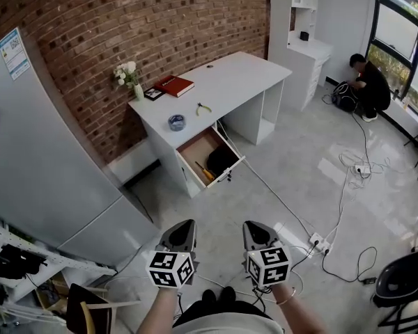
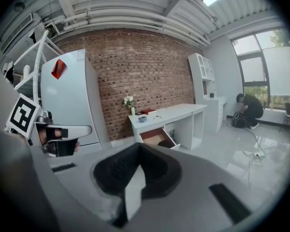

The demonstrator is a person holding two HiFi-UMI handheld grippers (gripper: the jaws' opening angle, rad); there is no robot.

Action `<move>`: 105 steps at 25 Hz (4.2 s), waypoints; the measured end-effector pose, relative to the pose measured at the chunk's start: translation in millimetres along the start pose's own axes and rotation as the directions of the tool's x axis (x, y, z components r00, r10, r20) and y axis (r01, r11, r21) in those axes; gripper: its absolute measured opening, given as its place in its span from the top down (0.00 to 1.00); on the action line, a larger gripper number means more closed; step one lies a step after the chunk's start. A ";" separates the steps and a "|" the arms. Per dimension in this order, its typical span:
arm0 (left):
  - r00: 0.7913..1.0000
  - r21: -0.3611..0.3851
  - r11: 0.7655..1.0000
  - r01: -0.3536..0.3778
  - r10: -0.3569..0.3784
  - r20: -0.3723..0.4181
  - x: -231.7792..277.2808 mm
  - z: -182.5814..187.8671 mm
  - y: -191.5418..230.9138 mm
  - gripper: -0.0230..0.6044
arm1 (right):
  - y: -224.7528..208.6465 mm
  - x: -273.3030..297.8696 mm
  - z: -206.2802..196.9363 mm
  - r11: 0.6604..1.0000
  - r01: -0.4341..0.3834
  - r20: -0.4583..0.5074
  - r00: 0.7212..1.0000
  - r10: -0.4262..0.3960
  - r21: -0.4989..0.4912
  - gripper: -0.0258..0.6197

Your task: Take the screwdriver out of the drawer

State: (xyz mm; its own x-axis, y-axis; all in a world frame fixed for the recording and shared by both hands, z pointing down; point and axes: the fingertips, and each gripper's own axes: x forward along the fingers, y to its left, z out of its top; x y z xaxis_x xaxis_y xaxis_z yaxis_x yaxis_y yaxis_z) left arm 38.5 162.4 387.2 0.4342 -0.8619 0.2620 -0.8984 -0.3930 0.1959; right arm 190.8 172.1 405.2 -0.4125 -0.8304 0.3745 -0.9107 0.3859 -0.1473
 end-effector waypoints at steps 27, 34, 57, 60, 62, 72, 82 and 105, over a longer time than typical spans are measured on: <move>0.996 -0.006 0.996 -0.087 0.087 -0.008 22.6 -2.1 25.1 0.98 | -3.6 38.6 20.9 0.994 -0.070 0.037 0.997 0.073 -0.090 0.84; 0.997 -0.015 0.998 -0.066 0.065 -0.030 56.4 2.0 52.7 0.98 | -9.3 76.9 30.8 0.995 -0.060 0.024 0.998 0.062 -0.079 0.82; 0.996 -0.070 0.997 -0.025 0.020 -0.081 202.8 45.1 217.1 0.98 | -9.3 283.1 90.2 0.999 -0.022 -0.068 0.997 0.019 -0.046 0.82; 0.997 -0.070 0.997 -0.028 0.023 -0.075 212.4 46.6 225.8 0.98 | -12.1 294.7 89.9 0.999 -0.017 -0.073 0.997 0.014 -0.042 0.82; 0.997 -0.071 0.997 -0.031 0.026 -0.076 218.0 46.6 229.9 0.98 | -12.7 301.8 88.9 0.999 -0.020 -0.080 0.997 0.017 -0.040 0.82; 0.993 -0.098 0.992 -0.074 0.064 -0.100 232.6 35.3 240.8 0.98 | -13.9 337.8 77.3 0.995 -0.094 -0.146 0.985 0.086 -0.046 0.82; 0.978 -0.150 0.971 -0.187 0.171 -0.116 251.7 19.5 255.5 0.98 | -35.9 393.4 47.4 0.973 -0.199 -0.283 0.946 0.159 -0.119 0.82; 0.906 -0.276 0.867 -0.416 0.367 -0.210 264.8 -64.7 301.5 0.98 | -54.6 535.3 -79.1 0.910 -0.381 -0.594 0.774 0.217 -0.165 0.82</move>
State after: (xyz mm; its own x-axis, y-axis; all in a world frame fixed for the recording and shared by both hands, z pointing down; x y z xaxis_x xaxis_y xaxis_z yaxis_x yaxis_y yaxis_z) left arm -113.1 -163.6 576.8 0.0771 -0.8579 0.5079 -0.9410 0.1057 0.3214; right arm 21.5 -261.8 686.1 -0.5039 -0.3203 0.8022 -0.6674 0.7340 -0.1262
